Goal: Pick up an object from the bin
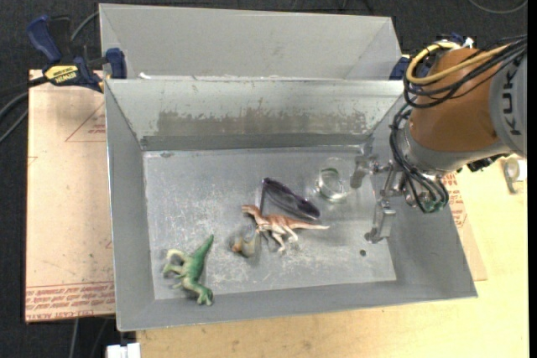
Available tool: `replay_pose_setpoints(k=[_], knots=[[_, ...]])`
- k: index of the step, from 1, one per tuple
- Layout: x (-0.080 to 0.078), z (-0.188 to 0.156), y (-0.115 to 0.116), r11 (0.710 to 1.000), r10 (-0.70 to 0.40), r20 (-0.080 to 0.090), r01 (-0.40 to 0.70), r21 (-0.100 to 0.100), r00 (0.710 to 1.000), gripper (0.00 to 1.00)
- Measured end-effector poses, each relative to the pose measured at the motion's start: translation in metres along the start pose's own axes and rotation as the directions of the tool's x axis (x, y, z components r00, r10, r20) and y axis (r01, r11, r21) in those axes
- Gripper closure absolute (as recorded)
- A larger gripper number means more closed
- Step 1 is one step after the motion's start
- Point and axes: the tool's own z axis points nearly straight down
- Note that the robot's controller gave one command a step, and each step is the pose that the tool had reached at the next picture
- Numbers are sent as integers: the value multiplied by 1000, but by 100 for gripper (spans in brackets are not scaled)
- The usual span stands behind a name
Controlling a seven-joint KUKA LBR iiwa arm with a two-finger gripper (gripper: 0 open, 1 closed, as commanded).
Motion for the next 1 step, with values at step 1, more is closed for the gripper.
replay_pose_setpoints(k=[1], knots=[[-2, -4, 0, 1000, -3, 7, 3, 1, 1000, 0]])
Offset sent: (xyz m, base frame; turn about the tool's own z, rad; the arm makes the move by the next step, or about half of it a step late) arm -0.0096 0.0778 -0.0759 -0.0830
